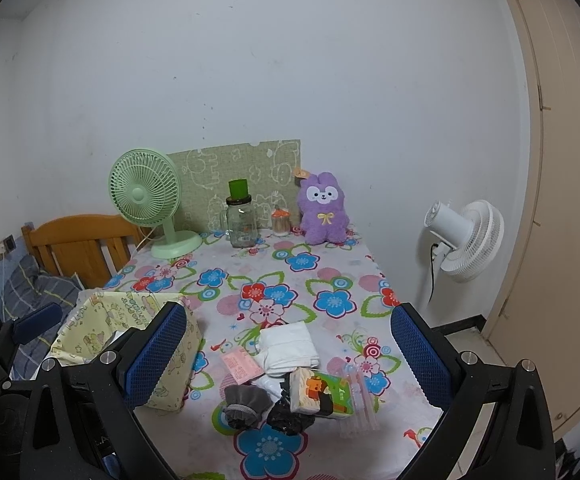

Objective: Organize soft objects

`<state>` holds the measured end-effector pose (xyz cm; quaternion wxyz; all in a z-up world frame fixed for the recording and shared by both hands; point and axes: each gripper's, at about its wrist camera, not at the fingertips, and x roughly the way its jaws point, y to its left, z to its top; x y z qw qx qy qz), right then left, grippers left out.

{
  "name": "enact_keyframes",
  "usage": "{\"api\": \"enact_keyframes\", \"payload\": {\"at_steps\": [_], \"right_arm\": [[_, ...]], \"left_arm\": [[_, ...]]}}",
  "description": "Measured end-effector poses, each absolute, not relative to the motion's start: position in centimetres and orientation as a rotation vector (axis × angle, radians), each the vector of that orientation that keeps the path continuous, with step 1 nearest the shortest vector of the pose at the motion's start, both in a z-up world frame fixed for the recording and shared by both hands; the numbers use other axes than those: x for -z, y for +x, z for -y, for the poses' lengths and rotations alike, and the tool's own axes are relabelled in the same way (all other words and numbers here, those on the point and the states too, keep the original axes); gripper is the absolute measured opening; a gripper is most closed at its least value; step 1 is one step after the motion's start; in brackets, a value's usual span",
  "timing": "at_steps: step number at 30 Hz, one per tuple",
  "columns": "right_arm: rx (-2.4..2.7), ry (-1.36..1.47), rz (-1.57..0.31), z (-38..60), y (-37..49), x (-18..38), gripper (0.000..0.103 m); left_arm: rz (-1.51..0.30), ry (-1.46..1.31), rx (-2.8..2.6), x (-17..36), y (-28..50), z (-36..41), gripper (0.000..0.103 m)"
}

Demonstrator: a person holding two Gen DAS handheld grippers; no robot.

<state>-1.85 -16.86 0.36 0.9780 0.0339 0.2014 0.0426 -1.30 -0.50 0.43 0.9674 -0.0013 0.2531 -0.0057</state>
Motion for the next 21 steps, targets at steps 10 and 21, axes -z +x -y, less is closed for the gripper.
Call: {"api": "enact_keyframes", "payload": {"at_steps": [10, 21], "right_arm": [[-0.087, 0.074, -0.41, 16.85, -1.67, -0.37, 0.103], [-0.087, 0.074, -0.41, 16.85, -1.54, -0.49, 0.103]], "left_arm": [[-0.509, -0.004, 0.011, -0.37, -1.25, 0.52, 0.1], [-0.504, -0.001, 0.007, -0.51, -1.14, 0.41, 0.1]]}}
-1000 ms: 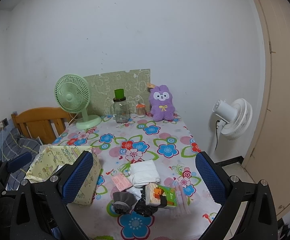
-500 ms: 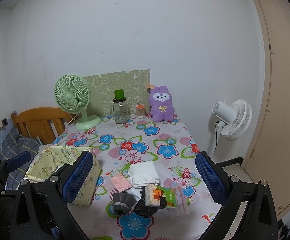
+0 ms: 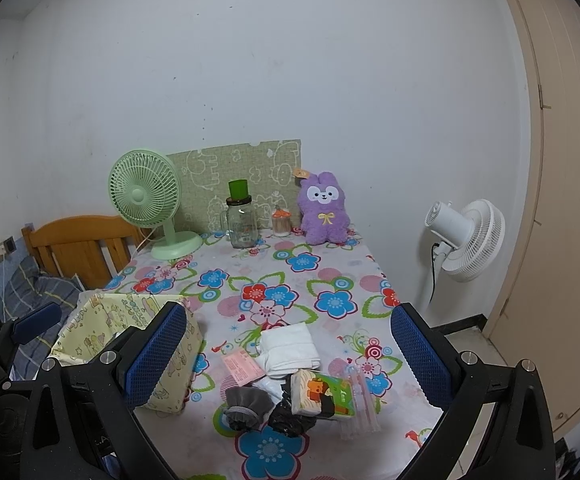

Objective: Organize soft objects

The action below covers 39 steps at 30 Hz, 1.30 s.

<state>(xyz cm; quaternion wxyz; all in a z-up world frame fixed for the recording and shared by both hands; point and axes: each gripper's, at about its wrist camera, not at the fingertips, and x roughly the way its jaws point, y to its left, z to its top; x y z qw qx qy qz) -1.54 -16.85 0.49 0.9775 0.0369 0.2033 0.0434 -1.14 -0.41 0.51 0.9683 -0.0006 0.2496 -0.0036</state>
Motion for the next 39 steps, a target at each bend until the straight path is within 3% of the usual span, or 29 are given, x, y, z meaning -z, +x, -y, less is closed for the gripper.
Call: {"api": "enact_keyframes", "payload": {"at_steps": [30, 39], "right_arm": [[-0.074, 0.062, -0.414, 17.6, -0.2, 1.0, 0.102], [-0.095, 0.07, -0.48, 18.4, 1.8, 3.5, 0.1]], "left_arm": [[-0.504, 0.025, 0.012, 2.0, -0.1, 3.4, 0.099], [-0.581, 0.033, 0.052, 4.4, 1.7, 5.5, 0.098]]}}
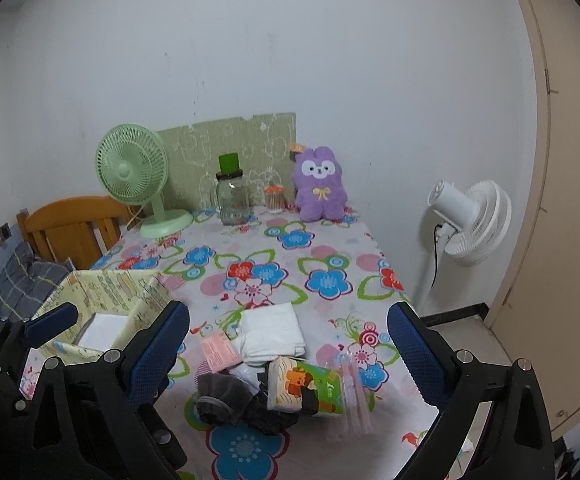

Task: Organize soft objects
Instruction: 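Move the right tool toward the cartoon snack bag while the left tool approaches the grey pouch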

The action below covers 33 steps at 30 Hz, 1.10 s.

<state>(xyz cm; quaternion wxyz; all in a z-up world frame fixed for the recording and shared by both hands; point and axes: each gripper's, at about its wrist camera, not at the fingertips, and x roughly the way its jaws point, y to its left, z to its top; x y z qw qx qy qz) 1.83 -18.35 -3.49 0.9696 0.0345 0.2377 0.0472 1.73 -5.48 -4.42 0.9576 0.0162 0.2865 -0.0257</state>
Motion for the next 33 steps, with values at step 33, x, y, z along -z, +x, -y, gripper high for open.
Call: {"api": "enact_keyframes", "payload": {"at_steps": [33], "right_arm": [[-0.117, 0.115, -0.733, 19.4, 7.0, 13.4, 0.095]], "left_arm": [[-0.778, 0.028, 0.105, 13.3, 5.7, 7.8, 0.095]]}}
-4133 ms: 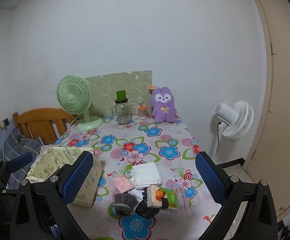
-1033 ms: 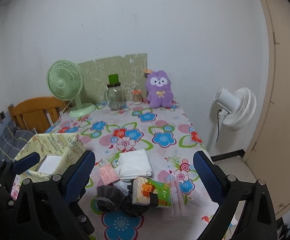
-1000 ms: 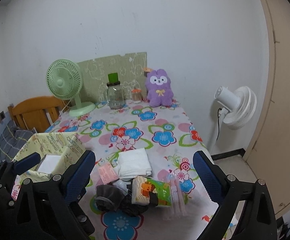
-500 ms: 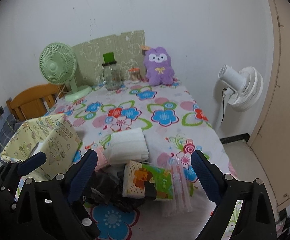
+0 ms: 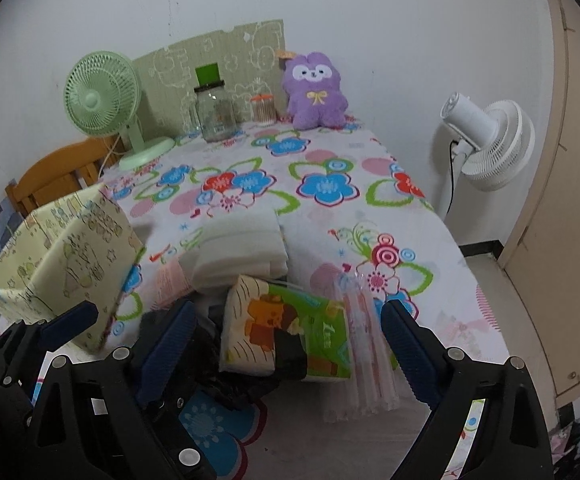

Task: Organize soft objects
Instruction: 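Move the right tool toward the cartoon snack bag while the left tool approaches the grey pouch, then grasp the cartoon snack bag with the right tool while the left tool grasps the grey drawstring pouch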

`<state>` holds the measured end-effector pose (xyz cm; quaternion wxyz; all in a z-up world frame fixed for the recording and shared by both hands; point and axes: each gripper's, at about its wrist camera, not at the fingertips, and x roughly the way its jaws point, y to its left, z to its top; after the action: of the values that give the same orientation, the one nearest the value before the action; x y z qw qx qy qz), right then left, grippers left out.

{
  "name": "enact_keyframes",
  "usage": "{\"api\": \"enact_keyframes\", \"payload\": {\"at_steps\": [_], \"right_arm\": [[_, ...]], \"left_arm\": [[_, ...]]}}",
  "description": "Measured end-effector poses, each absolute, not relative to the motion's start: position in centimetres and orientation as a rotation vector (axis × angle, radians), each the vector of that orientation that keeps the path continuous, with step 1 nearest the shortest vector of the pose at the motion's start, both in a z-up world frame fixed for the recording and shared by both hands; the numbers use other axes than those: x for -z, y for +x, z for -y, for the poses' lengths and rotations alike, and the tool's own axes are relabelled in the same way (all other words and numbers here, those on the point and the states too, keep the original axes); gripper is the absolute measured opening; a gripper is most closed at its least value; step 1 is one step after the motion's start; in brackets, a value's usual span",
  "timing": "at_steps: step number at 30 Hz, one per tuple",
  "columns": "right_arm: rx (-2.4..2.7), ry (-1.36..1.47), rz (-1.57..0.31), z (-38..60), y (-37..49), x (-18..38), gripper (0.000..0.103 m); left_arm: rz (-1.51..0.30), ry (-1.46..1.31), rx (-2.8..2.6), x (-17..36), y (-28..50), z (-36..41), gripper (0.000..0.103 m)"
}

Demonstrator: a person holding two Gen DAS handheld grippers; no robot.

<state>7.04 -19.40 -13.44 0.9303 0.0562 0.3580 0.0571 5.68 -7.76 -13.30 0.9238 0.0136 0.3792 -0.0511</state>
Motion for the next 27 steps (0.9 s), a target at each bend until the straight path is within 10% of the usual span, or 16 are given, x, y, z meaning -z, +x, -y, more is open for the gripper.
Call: {"api": "enact_keyframes", "payload": {"at_steps": [27], "right_arm": [[-0.168, 0.137, -0.786, 18.3, 8.2, 14.9, 0.065]], "left_arm": [[-0.824, -0.021, 0.132, 14.3, 6.5, 7.1, 0.048]]}}
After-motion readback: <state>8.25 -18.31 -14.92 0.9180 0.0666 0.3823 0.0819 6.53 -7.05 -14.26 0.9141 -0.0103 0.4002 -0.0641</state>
